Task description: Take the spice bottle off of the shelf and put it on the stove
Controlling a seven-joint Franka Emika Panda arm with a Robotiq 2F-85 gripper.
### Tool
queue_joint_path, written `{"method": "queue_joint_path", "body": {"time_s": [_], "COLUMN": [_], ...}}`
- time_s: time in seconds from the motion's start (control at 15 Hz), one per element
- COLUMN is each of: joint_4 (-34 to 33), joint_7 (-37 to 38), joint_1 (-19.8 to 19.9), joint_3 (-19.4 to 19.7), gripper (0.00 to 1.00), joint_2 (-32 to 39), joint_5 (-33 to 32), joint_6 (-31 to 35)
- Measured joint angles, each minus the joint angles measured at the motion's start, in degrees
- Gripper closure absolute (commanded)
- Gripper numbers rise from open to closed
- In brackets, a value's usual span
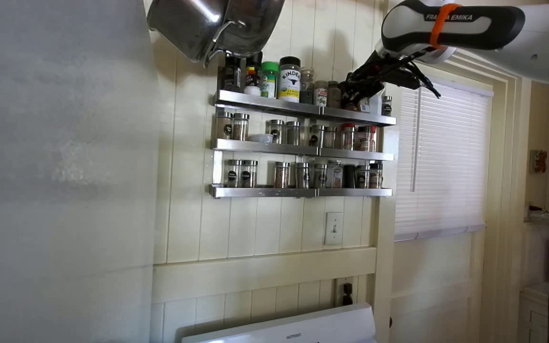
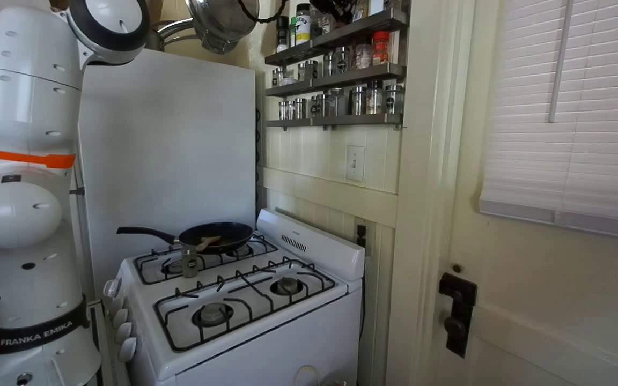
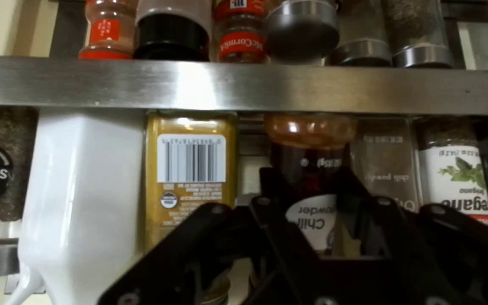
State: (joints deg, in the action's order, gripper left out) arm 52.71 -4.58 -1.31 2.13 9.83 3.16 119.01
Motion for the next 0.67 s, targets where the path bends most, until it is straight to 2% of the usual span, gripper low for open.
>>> {"method": "queue_joint_path", "body": {"time_s": [0.67], "joint_4": [-1.6], "joint_7": [1.2], "joint_1": [-1.9], "joint_3": [-0.6], "gripper": [0.86], "joint_2": [-2.8], "joint_5": [-1.9], "joint_6": [-1.3]}}
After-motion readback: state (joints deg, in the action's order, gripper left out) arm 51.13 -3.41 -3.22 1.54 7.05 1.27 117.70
